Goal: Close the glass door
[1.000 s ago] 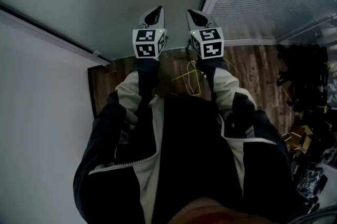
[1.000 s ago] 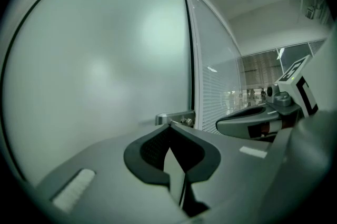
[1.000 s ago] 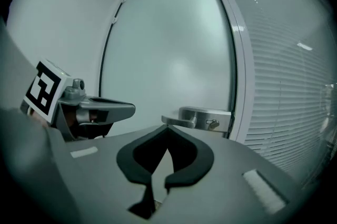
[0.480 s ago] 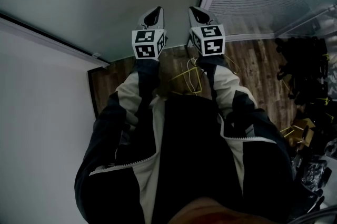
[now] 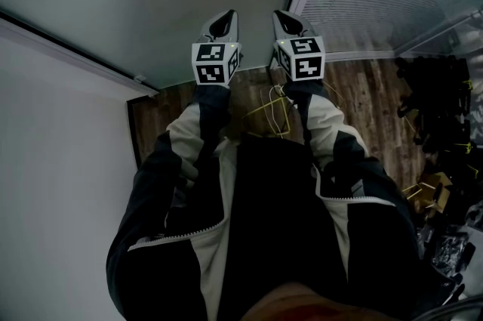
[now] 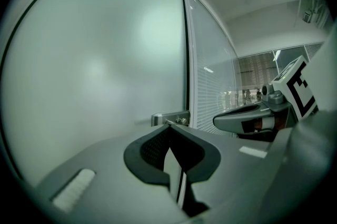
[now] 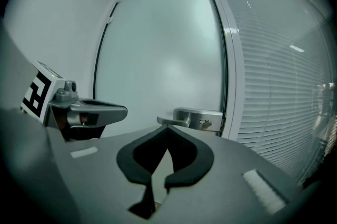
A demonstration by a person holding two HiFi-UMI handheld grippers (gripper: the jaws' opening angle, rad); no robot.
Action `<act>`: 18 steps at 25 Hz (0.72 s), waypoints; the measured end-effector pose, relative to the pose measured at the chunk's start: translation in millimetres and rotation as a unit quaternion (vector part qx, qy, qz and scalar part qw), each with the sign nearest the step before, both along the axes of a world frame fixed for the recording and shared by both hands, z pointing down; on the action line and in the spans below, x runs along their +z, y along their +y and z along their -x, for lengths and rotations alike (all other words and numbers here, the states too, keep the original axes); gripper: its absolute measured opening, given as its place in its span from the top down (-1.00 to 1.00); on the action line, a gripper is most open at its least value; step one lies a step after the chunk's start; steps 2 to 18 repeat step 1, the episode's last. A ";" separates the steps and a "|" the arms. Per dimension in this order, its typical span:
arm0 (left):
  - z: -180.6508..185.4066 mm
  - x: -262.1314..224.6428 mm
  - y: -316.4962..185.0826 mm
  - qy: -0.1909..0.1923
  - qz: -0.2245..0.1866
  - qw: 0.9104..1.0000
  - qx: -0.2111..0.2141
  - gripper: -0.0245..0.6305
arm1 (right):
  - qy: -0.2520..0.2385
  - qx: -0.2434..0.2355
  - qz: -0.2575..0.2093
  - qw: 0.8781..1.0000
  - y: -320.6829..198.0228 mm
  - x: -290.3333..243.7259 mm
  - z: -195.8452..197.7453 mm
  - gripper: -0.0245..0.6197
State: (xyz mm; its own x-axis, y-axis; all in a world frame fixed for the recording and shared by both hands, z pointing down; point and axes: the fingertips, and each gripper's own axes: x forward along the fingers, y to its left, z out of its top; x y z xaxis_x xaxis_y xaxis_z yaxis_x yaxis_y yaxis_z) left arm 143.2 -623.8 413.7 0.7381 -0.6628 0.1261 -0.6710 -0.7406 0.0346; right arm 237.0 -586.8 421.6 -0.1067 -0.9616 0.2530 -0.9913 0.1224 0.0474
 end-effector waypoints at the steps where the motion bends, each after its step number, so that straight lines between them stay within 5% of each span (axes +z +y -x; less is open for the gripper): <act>1: 0.3 0.2 0.5 0.000 0.000 1.000 0.000 0.92 | 0.000 -0.001 0.000 1.000 0.3 0.5 1.1 0.92; 18: 0.3 0.2 0.5 0.000 0.000 1.000 0.000 0.92 | 0.000 -0.001 0.000 1.000 0.3 0.5 1.1 0.92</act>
